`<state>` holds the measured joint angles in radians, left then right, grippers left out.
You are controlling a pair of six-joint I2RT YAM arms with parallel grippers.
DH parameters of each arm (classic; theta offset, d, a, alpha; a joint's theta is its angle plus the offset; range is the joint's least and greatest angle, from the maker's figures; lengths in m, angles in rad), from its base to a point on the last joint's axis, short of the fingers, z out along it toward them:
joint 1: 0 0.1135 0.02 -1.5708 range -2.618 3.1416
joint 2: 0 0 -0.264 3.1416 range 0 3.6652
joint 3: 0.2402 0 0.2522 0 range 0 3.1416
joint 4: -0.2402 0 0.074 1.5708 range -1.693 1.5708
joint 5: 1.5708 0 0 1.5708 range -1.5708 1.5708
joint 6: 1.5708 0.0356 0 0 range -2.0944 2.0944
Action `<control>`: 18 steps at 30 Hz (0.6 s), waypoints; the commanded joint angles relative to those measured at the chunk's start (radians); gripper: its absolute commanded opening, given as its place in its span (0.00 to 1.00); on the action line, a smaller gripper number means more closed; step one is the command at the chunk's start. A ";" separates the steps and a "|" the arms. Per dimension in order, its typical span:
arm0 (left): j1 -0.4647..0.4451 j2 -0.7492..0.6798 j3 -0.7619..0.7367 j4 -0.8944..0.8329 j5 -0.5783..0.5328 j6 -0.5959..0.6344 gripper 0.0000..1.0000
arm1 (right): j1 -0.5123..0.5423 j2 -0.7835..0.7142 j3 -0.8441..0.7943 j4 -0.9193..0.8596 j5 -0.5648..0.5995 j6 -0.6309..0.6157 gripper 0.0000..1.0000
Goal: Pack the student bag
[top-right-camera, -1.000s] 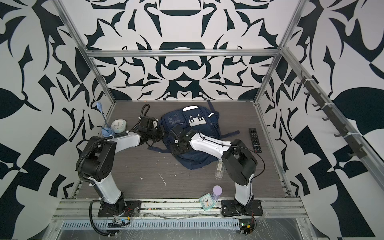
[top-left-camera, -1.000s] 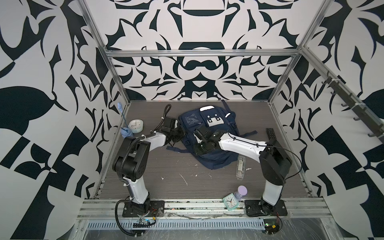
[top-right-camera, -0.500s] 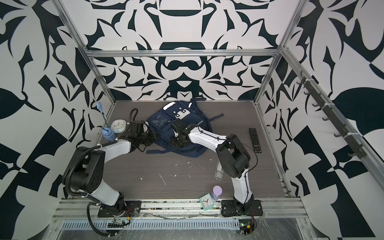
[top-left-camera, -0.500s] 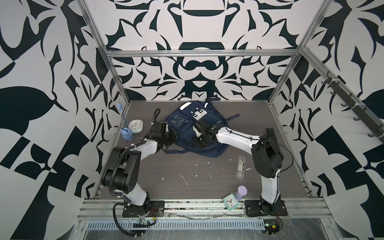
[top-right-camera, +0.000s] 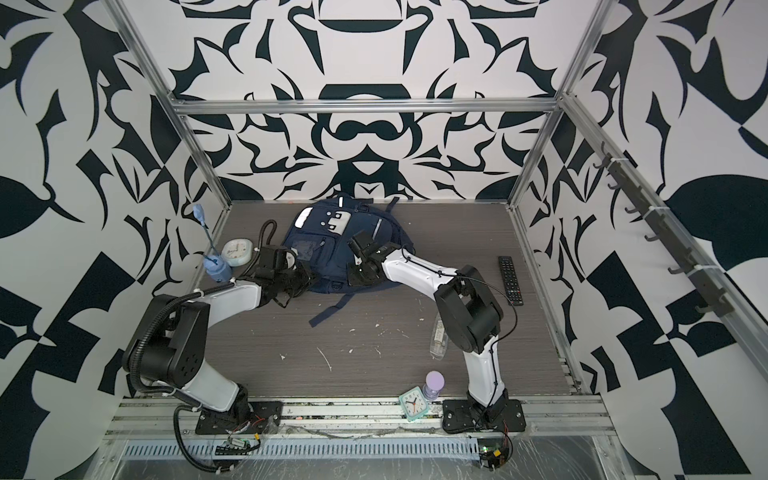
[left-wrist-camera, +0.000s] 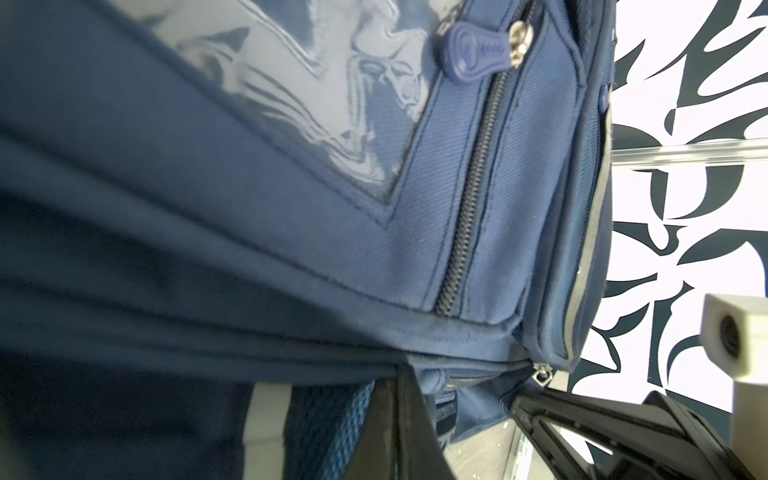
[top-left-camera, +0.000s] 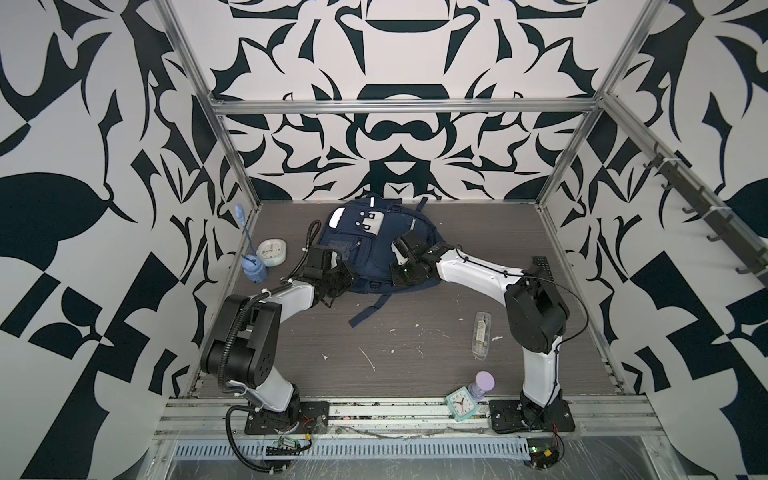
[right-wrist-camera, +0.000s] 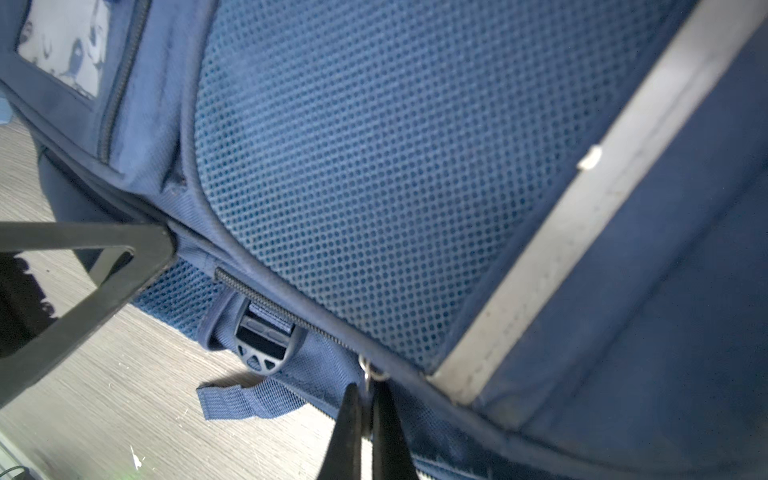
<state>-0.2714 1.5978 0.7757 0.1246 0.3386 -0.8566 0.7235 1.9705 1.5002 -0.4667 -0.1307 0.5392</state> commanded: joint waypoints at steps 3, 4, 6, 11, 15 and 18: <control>0.014 0.008 0.013 -0.078 0.003 0.031 0.07 | 0.051 -0.058 0.020 0.042 0.009 -0.002 0.00; 0.019 0.008 0.013 -0.079 0.006 0.032 0.08 | 0.060 -0.054 0.025 0.040 0.010 -0.001 0.00; 0.031 0.008 0.014 -0.084 0.014 0.037 0.08 | 0.080 -0.045 0.039 0.037 0.011 0.002 0.00; 0.060 -0.011 0.011 -0.107 0.017 0.054 0.09 | 0.120 -0.034 0.060 0.033 0.006 0.010 0.00; 0.067 -0.018 0.007 -0.118 0.025 0.062 0.10 | 0.136 -0.041 0.060 0.027 0.013 0.013 0.00; 0.068 -0.018 0.002 -0.118 0.028 0.063 0.11 | 0.140 -0.057 0.047 0.022 0.013 0.022 0.00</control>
<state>-0.1993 1.5959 0.7795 0.0364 0.3405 -0.8101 0.8425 1.9678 1.5181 -0.4686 -0.0849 0.5526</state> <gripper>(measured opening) 0.112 0.073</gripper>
